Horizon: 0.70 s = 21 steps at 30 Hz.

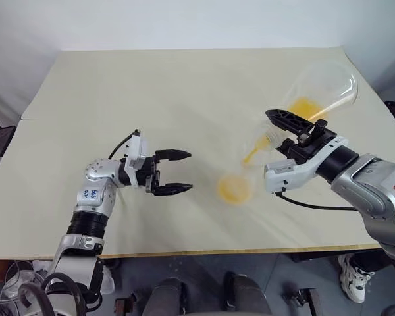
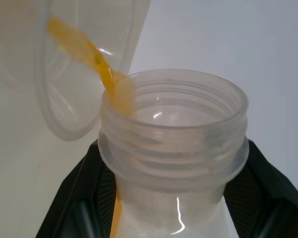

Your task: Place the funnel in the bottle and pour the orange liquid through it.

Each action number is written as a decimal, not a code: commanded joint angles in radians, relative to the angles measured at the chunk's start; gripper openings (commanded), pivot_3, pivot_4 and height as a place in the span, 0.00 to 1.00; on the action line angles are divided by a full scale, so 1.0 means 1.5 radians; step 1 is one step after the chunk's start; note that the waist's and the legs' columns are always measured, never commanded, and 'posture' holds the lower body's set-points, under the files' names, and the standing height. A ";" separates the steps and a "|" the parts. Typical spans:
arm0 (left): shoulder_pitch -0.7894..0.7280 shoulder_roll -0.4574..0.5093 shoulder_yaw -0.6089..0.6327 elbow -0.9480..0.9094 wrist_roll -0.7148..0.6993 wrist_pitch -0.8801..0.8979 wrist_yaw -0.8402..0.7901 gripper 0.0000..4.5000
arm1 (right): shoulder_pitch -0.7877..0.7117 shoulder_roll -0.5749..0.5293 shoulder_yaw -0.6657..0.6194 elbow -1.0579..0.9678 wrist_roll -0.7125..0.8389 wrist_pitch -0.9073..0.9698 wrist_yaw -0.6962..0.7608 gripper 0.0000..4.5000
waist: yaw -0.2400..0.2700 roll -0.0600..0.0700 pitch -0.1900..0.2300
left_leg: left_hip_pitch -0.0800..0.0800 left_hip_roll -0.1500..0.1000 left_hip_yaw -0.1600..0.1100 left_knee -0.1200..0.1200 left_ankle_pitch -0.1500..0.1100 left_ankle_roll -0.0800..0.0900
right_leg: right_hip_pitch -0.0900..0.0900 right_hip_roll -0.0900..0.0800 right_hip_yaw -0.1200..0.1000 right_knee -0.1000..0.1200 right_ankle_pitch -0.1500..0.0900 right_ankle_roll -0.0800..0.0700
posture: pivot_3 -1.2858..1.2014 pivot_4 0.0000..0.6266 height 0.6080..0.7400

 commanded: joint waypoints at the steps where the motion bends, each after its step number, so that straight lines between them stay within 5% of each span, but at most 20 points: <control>1: 0.006 -0.004 0.012 -0.007 -0.003 -0.008 0.005 1.00 | -0.012 0.002 -0.035 -0.013 -0.003 -0.003 -0.002 0.55 | 0.000 0.000 0.000 | 0.000 0.000 0.000 0.000 0.000 0.000 | 0.000 0.000 0.000 0.000 0.000 0.000 | 0.52 0.24 1.00; 21: 0.008 -0.016 0.012 -0.004 -0.004 -0.013 0.016 1.00 | -0.019 -0.006 -0.038 -0.003 -0.007 -0.024 -0.005 0.55 | 0.000 0.000 0.000 | 0.000 0.000 0.000 0.000 0.000 0.000 | 0.000 0.000 0.000 0.000 0.000 0.000 | 0.52 0.24 1.00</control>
